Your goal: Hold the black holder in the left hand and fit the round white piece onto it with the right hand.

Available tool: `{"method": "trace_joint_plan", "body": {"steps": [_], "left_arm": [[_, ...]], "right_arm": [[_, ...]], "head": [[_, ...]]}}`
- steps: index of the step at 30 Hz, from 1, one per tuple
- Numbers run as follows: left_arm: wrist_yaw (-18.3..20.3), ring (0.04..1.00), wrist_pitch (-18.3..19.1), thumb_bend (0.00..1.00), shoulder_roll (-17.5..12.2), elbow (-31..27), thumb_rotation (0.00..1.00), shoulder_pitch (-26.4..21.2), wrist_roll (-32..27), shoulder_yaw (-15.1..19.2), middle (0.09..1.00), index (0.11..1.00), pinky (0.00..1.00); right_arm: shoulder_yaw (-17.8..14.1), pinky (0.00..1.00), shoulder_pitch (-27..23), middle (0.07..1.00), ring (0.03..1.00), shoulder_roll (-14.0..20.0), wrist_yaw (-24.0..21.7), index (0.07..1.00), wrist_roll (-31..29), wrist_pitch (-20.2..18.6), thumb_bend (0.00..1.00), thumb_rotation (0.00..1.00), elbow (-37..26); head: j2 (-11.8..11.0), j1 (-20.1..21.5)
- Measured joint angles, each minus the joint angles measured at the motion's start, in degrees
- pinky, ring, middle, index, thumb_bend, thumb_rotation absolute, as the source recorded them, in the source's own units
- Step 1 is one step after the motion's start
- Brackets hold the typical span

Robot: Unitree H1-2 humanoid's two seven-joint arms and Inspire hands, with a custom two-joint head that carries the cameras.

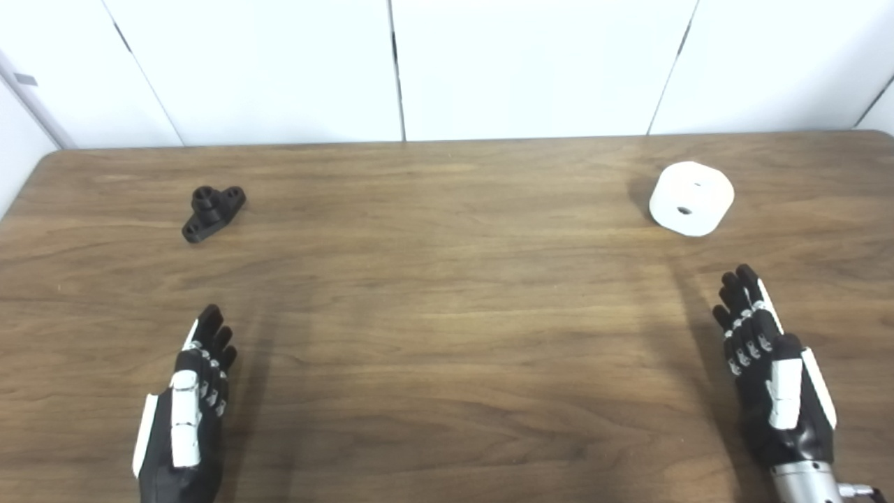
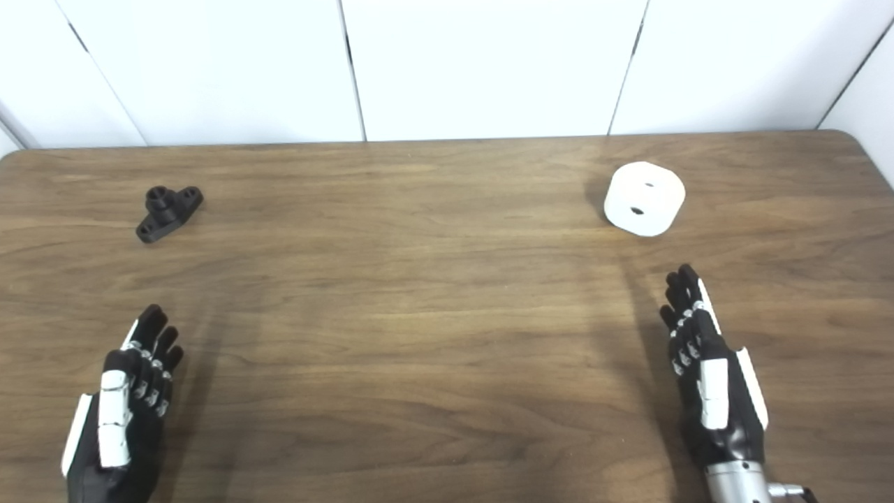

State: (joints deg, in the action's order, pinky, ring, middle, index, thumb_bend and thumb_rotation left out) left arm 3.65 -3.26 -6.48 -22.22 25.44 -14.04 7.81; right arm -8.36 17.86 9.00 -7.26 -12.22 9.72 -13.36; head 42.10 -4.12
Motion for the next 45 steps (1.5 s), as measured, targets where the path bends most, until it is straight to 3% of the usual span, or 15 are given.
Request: {"method": "trace_joint_plan", "body": {"steps": [22, 33, 41, 45], "left_arm": [[-0.74, 1.0, -4.71, 0.45, 0.26, 2.33, 0.92, 0.63, 3.18, -3.69, 0.988, 0.937, 1.0], [-1.37, 1.0, -8.49, 0.41, 0.3, 4.32, 0.89, 0.72, 5.35, -5.83, 1.0, 0.944, 1.0], [-2.63, 1.0, -9.24, 0.4, 0.35, 4.62, 0.88, 0.81, 6.82, -6.56, 1.0, 0.947, 1.0], [-3.09, 1.0, -11.26, 0.4, 0.39, 5.68, 0.88, 0.81, 6.99, -6.92, 0.999, 0.936, 1.0]], "right_arm": [[-0.99, 1.0, -0.55, 1.0, 1.0, 3.73, -3.38, 1.0, -2.57, 2.56, 0.65, 1.0, 2.63], [-1.86, 1.0, -0.89, 1.0, 1.0, 4.22, -4.35, 1.0, -2.97, 4.15, 0.74, 1.0, 4.21], [-1.92, 1.0, -1.06, 1.0, 1.0, 5.14, -5.81, 1.0, -4.11, 6.85, 0.72, 1.0, 5.57], [-2.34, 1.0, -1.21, 0.989, 1.0, 5.25, -5.95, 0.993, -4.58, 7.71, 0.64, 1.0, 6.1]], "head": [[-6.15, -10.99], [-10.28, -15.38], [-11.52, -16.35], [-12.57, -17.06]]}}
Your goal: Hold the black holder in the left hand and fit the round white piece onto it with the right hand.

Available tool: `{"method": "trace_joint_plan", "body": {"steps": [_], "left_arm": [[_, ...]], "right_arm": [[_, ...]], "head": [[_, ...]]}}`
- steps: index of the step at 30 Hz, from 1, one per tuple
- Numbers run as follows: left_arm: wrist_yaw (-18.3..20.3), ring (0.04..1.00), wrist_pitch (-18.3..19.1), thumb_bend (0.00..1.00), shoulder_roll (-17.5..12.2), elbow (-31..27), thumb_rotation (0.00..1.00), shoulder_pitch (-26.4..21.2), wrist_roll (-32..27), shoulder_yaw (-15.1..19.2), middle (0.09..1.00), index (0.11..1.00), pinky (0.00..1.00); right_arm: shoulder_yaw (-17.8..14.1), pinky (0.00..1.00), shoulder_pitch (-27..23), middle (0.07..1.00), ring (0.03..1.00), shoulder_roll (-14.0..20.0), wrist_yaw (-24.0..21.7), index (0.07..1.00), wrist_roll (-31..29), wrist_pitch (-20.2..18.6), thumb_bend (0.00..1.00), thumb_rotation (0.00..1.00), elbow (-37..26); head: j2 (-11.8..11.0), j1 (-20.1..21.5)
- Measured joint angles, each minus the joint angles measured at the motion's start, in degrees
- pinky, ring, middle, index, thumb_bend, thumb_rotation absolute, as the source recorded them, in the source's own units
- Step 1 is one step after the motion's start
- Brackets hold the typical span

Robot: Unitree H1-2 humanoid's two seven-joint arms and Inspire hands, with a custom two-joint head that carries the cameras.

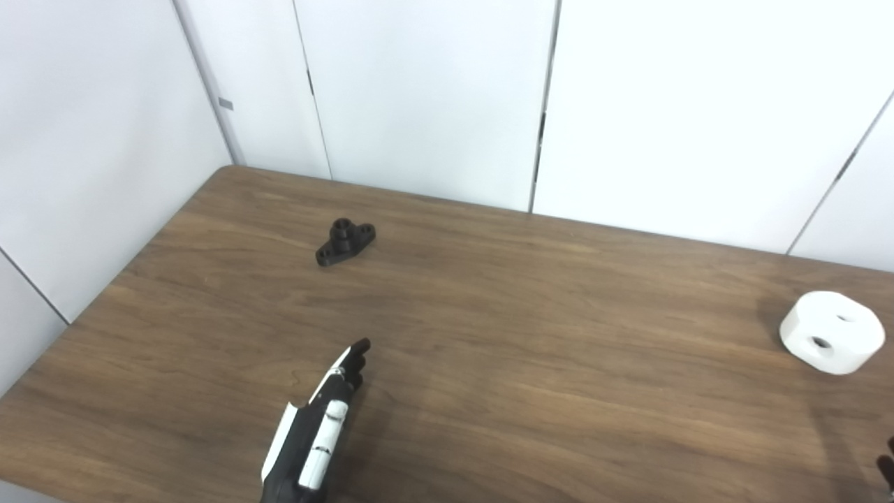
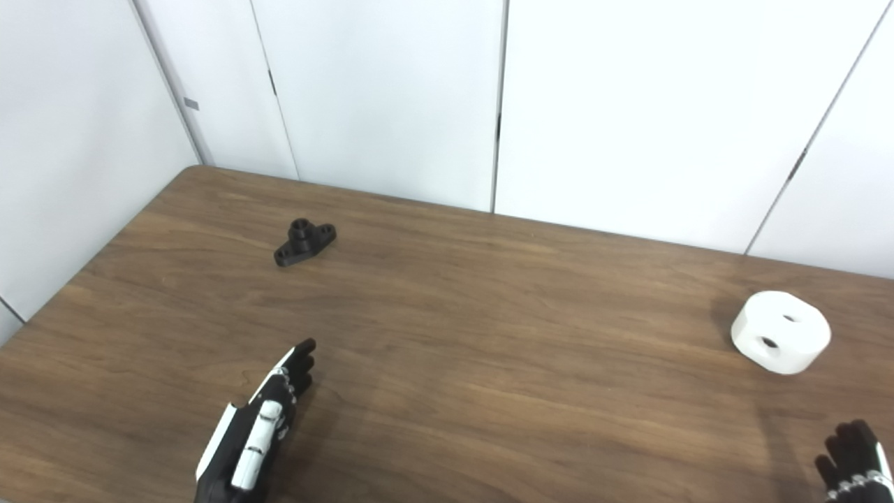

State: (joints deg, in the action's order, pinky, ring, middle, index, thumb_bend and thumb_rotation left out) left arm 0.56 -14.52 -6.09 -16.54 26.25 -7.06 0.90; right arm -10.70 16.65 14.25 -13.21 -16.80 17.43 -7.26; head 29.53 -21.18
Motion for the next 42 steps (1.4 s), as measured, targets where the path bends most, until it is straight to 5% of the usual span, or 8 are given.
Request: {"method": "trace_joint_plan", "body": {"steps": [5, 12, 15, 22, 29, 33, 42], "left_arm": [[-0.59, 1.0, -0.45, 0.38, 0.0, 0.13, 0.84, -0.01, 0.65, -0.3, 0.994, 0.932, 1.0], [-5.14, 0.93, 1.25, 0.44, 0.3, -0.62, 0.18, 0.0, 13.43, 0.23, 0.908, 0.863, 0.9], [-8.16, 0.932, 5.12, 0.49, 0.54, -3.28, 0.08, 0.07, 17.65, 3.41, 0.918, 0.867, 0.9], [-11.06, 0.948, 14.29, 0.59, 0.02, -8.05, 0.15, -3.04, 24.2, 7.09, 0.921, 0.876, 0.94], [-10.8, 0.973, 25.37, 0.67, -1.86, -10.33, 0.27, -12.88, 27.3, 11.06, 0.936, 0.874, 0.99], [-9.74, 0.96, 31.18, 0.68, -2.55, -10.36, 0.25, -17.36, 30.15, 11.92, 0.925, 0.865, 0.97], [-8.55, 0.941, 36.27, 0.74, -8.02, -4.73, 0.3, -22.9, 36.05, 12.18, 0.924, 0.852, 0.88]], "right_arm": [[-0.18, 1.0, -0.09, 0.996, 1.0, 0.0, 0.0, 0.997, -0.04, 0.47, 0.6, 1.0, 0.28], [-0.16, 1.0, -0.13, 0.997, 1.0, -0.14, 0.02, 1.0, 0.15, 1.15, 0.59, 1.0, 0.35], [-0.13, 1.0, -0.1, 0.997, 1.0, -0.29, 0.03, 1.0, 0.42, 1.81, 0.57, 1.0, 0.55], [-0.29, 1.0, 0.16, 1.0, 1.0, -0.64, 0.32, 1.0, 1.1, 2.63, 0.59, 1.0, 0.9], [-0.37, 1.0, -0.04, 0.986, 1.0, -1.1, 0.97, 0.993, 1.47, 2.63, 0.59, 1.0, 0.85], [-0.28, 1.0, 0.02, 0.973, 1.0, -1.28, 1.65, 0.979, 2.15, 2.63, 0.6, 1.0, 0.55], [-0.14, 1.0, 0.23, 0.965, 0.99, -1.28, 2.47, 0.96, 2.94, 2.56, 0.58, 1.0, 0.33]], "head": [[-0.18, -0.18], [-0.44, -0.79], [-0.7, -1.06], [-1.32, -0.09], [-1.14, 0.26], [-1.05, 0.7], [-1.14, 0.88]]}}
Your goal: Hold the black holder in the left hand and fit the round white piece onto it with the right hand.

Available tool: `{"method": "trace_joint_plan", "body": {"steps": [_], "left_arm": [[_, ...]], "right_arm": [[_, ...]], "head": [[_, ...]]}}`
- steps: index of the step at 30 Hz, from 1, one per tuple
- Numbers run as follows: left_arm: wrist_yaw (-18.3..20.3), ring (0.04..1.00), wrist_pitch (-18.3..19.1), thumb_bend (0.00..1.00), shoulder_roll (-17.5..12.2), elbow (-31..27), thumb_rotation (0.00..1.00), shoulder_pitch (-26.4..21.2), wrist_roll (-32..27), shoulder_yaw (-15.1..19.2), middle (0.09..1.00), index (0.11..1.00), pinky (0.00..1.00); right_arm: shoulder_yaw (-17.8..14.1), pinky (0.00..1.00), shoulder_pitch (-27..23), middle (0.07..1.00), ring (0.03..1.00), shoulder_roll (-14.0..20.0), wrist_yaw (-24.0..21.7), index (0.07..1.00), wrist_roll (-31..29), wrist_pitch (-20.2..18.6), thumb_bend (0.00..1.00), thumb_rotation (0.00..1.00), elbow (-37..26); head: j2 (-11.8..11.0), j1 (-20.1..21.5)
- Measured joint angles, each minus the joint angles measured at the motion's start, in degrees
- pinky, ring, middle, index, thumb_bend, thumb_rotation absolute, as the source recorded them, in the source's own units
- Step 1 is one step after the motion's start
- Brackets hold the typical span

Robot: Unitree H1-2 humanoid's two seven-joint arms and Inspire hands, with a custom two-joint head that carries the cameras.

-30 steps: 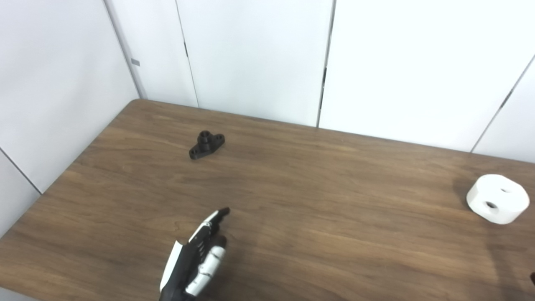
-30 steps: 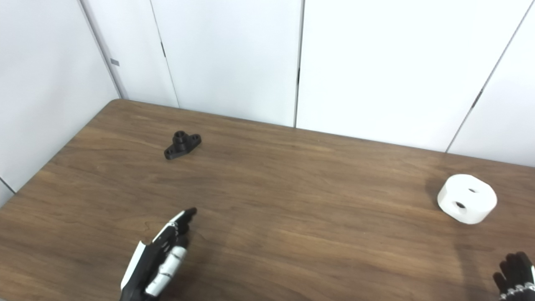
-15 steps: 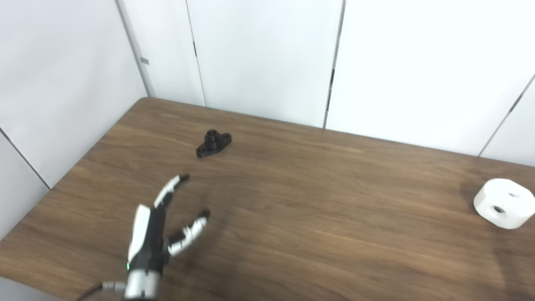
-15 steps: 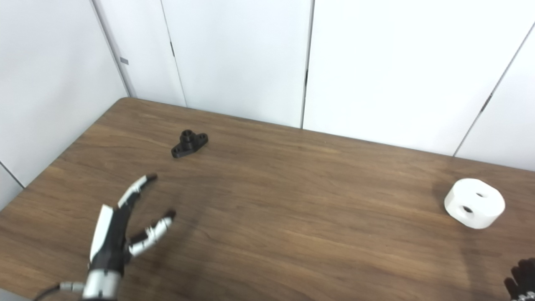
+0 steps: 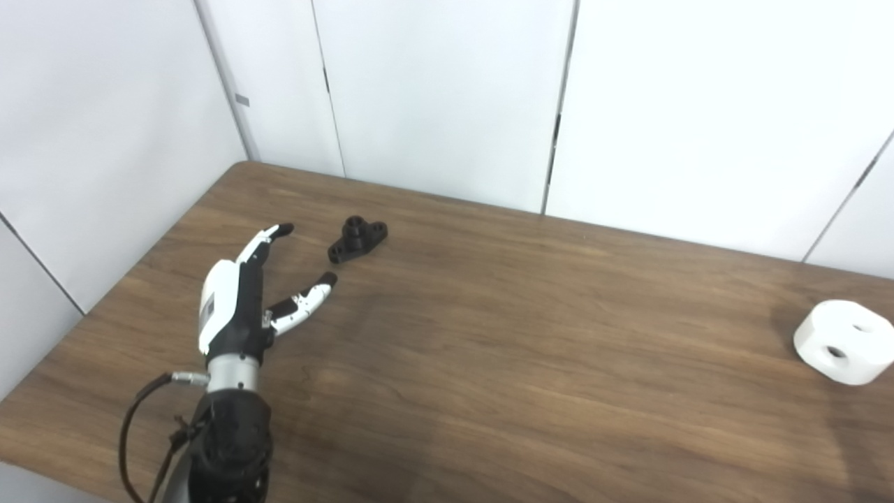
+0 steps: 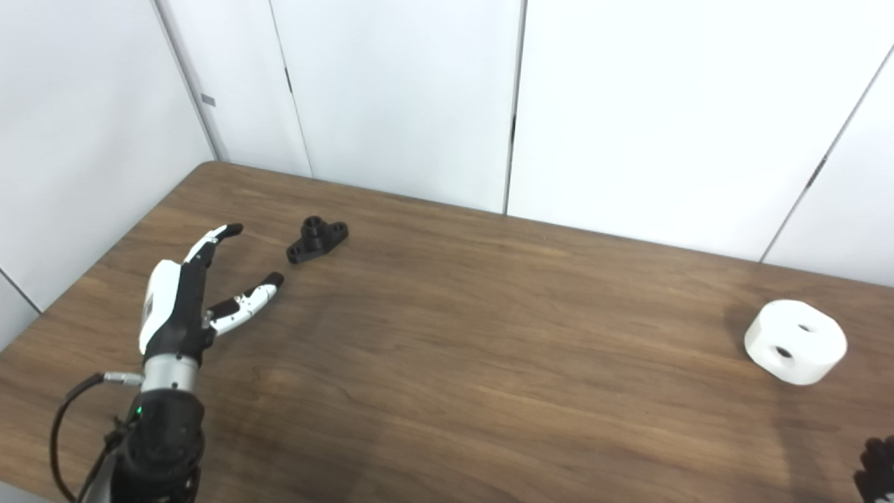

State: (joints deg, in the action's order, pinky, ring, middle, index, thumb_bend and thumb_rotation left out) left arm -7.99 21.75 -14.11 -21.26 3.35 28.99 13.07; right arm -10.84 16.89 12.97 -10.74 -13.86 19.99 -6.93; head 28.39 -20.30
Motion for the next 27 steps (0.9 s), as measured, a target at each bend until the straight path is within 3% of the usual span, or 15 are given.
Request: {"method": "trace_joint_plan", "body": {"steps": [5, 17, 20, 27], "left_arm": [[-0.05, 0.962, -0.04, 0.77, -1.66, 4.64, 0.3, -3.49, 1.19, -0.93, 0.918, 0.839, 0.91], [-0.47, 0.964, 0.22, 0.84, -6.34, 17.9, 0.33, -11.29, 4.07, -4.05, 0.918, 0.815, 0.93], [-0.45, 0.959, 0.39, 0.84, -7.48, 20.48, 0.32, -13.16, 4.95, -5.48, 0.917, 0.809, 0.94], [-0.68, 0.95, 0.34, 0.84, -9.84, 26.57, 0.34, -14.81, 8.32, -9.41, 0.913, 0.801, 0.95]], "right_arm": [[0.11, 1.0, 0.04, 0.962, 0.992, 0.01, 0.1, 0.949, 0.01, -0.22, 0.63, 1.0, -0.16], [0.29, 1.0, 0.22, 0.979, 1.0, 0.11, 0.28, 0.968, 0.67, -0.84, 0.62, 1.0, -0.51], [0.52, 1.0, 0.19, 0.997, 1.0, 0.26, -0.02, 0.996, 0.85, -0.57, 0.68, 1.0, -0.47], [0.73, 1.0, 0.22, 1.0, 1.0, 0.46, -0.79, 1.0, 0.38, -0.38, 0.69, 1.0, -0.43]], "head": [[0.0, 0.09], [0.09, 0.53], [0.17, 0.61], [0.26, 1.05]]}}
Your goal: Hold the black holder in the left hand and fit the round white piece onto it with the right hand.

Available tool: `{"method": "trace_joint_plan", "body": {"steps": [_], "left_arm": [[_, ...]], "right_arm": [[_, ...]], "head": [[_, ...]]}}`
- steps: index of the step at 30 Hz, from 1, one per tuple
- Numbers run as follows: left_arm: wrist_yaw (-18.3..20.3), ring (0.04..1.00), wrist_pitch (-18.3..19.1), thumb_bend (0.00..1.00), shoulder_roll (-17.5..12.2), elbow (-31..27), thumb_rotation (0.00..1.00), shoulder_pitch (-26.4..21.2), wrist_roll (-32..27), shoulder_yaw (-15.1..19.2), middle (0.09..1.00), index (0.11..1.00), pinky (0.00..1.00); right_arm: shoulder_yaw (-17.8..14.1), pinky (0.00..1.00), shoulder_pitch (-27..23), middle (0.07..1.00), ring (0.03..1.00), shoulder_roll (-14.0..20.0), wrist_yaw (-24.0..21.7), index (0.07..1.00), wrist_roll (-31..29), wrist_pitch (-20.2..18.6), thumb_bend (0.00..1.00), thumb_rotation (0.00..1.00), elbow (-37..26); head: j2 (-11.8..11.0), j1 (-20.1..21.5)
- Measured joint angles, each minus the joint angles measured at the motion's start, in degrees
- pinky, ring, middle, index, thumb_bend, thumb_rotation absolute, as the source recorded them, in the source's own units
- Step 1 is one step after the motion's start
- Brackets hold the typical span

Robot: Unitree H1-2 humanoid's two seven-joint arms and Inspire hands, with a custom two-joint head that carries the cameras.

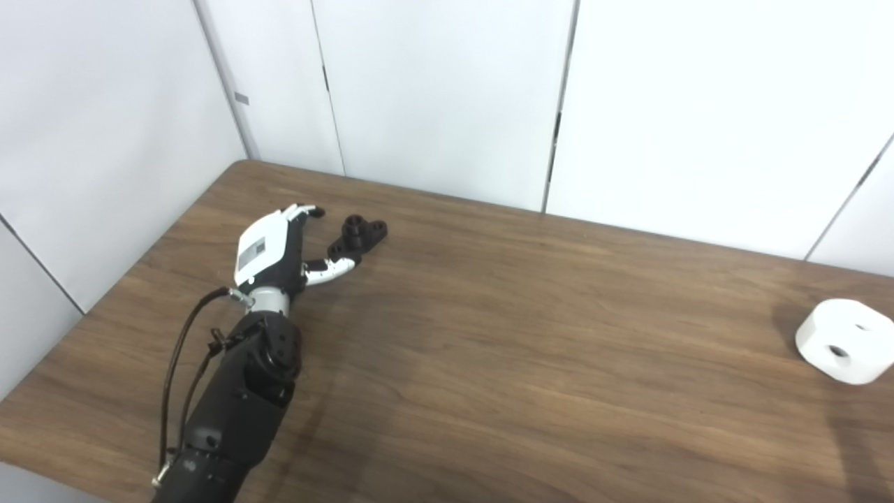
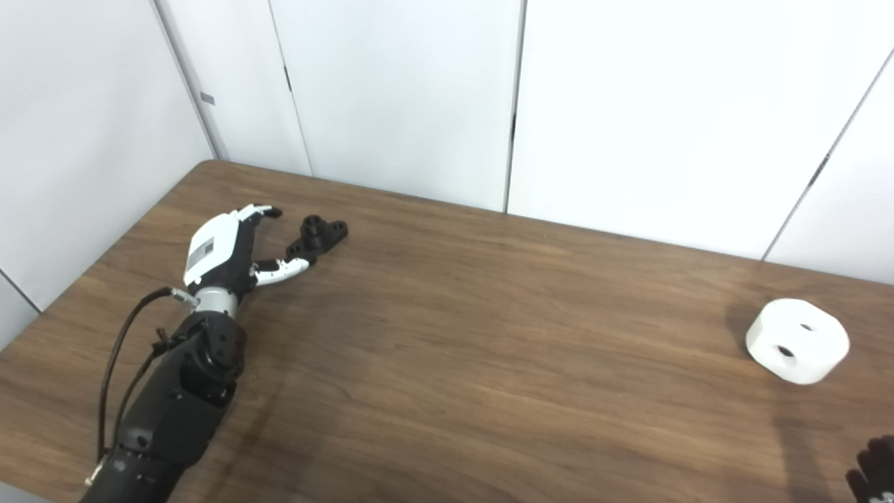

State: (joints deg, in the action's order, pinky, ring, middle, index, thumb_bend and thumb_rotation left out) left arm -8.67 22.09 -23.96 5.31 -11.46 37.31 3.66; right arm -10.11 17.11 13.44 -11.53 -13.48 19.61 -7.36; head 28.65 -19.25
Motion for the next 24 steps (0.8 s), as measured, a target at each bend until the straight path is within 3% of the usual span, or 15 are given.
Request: {"method": "trace_joint_plan", "body": {"steps": [24], "left_arm": [[0.77, 0.956, 0.7, 0.81, -1.45, 10.94, 0.34, -6.55, 0.04, -3.14, 0.916, 0.774, 0.96]], "right_arm": [[-0.06, 1.0, 0.07, 0.993, 1.0, -0.08, 0.52, 0.996, 0.0, 0.22, 0.71, 1.0, 0.02]], "head": [[0.44, 0.79]]}}
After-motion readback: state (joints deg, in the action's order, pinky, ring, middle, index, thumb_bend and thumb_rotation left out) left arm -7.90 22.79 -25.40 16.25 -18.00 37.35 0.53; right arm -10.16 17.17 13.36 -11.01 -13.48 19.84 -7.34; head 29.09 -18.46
